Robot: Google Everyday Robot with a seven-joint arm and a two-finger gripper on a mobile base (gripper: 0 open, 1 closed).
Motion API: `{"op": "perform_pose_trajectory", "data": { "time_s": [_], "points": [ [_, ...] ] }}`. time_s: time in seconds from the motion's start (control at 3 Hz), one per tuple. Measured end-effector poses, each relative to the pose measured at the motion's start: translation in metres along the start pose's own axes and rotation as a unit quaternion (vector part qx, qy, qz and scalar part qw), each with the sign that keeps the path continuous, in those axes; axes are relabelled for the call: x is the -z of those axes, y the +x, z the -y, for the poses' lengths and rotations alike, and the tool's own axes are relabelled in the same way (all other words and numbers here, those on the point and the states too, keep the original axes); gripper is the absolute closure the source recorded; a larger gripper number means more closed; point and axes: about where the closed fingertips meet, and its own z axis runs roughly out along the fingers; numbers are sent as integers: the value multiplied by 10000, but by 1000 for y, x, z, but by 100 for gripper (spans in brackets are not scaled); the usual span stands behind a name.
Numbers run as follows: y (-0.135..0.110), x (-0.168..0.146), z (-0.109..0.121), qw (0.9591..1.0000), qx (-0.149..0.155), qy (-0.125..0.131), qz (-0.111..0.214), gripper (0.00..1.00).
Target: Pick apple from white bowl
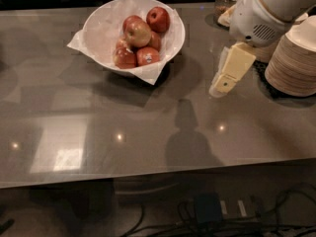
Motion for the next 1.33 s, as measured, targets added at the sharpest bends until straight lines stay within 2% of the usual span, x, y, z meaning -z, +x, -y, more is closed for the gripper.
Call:
{"op": "perform_pose_trajectory", "data": {
  "time_s": [0.67,1.33],
  "points": [
    [-65,-56,54,9966,212,108,788,0],
    [-111,-112,104,9881,527,241,1426,0]
  ]
}}
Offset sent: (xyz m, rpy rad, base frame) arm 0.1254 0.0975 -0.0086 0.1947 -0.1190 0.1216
